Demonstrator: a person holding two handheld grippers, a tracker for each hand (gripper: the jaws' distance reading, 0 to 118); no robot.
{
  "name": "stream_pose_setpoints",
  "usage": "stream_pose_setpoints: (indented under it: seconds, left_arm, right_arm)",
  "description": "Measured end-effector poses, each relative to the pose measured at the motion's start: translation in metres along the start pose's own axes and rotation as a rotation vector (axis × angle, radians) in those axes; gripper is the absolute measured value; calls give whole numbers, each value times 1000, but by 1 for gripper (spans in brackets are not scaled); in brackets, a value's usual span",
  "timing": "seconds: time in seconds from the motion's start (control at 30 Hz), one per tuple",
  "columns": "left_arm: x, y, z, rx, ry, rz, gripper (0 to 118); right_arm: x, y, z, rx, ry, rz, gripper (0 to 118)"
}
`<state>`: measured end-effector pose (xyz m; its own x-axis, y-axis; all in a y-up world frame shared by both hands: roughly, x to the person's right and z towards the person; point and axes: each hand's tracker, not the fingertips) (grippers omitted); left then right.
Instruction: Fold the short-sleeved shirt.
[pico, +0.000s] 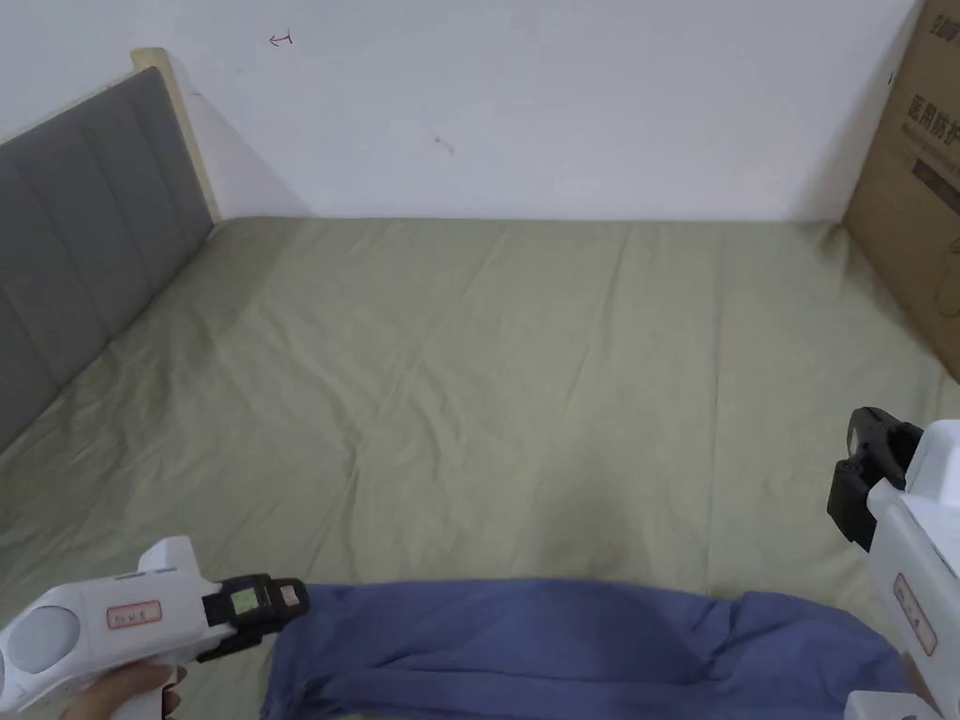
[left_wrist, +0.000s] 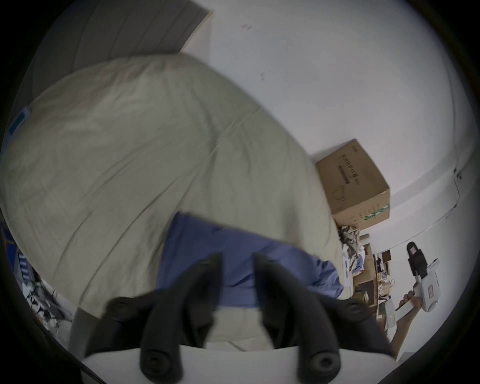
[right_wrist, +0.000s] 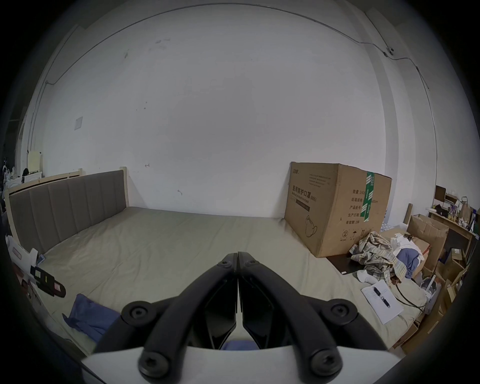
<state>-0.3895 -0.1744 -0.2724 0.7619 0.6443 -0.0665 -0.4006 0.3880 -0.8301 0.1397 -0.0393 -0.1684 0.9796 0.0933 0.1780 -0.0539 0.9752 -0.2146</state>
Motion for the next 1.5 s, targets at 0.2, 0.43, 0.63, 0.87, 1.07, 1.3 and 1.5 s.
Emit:
stream_pose_setpoints:
  seconds: [0.2,0.43,0.63,0.87,1.07,1.3,1.5]
  left_arm:
    - [-30,-14,-29,-55,95,8,100]
    - [-61,-9,-74,-94,107,-38,68]
    - [-51,-17,-89,-102,113,-47,7]
    - [-19,-3,-34,11,121,-166,3]
    - [-20,20,12,62,282,-198,3]
    - [28,7,26,64,317,-273,3]
    - [113,-19,-18,-34,149,-340,3]
  right_arm:
    - [-12,-9,-12,-47,21,52,0]
    - [-12,-18,-19,-88,6,42,0]
    - [-5,-18,-17,-98,-10,50,0]
    - [5,-11,-15,-78,-14,50,0]
    - [5,-10,-13,-58,4,13,0]
    - [9,-13,-6,-57,18,-4,0]
    - [16,-14,1,-49,18,-18,0]
